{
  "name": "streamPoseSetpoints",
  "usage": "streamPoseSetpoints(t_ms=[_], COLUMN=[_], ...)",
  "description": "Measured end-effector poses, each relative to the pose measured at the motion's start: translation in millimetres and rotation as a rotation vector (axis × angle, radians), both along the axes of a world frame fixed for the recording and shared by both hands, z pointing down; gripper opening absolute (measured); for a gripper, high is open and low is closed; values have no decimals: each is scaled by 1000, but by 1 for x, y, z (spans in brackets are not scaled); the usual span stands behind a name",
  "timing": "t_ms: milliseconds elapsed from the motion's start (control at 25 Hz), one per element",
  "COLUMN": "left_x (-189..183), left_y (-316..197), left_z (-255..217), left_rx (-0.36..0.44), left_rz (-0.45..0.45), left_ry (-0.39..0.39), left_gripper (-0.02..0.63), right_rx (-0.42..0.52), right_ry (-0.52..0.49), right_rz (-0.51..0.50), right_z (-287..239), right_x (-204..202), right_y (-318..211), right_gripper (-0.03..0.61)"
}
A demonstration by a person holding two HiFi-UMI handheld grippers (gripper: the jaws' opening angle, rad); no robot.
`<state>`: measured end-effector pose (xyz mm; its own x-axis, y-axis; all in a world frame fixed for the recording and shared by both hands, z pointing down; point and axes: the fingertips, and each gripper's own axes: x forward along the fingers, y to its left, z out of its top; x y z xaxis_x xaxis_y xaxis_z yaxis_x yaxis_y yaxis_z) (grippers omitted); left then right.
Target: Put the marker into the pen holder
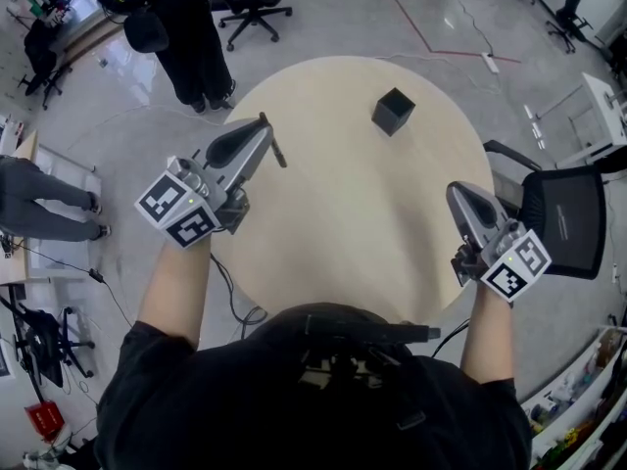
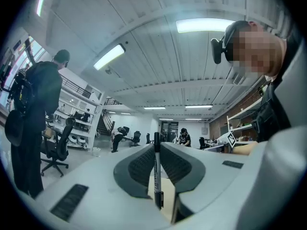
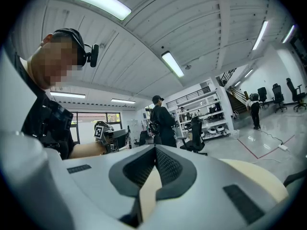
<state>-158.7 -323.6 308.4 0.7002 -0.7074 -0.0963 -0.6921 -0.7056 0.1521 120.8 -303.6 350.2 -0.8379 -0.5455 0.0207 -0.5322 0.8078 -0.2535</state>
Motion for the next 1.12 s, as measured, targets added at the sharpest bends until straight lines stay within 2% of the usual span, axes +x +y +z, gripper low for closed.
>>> streamPoseSetpoints(t_ms=[320, 680, 880, 1120], left_x=[14, 71, 102, 136], left_y=[-37, -123, -179, -238], left_z=[-12, -11, 12, 69], left_rx=[32, 57, 33, -14], left_rz=[31, 113, 153, 178], left_ry=[0, -7, 13, 8], left_gripper=[41, 41, 41, 41], right_rx=[26, 62, 52, 5], right_ry=[16, 14, 9, -7], right_rz=[31, 82, 110, 112], right_z=[-2, 1, 17, 56], right_x=[14, 40, 52, 50], right_y=[-26, -85, -130, -172], right_gripper=[3, 3, 3, 3])
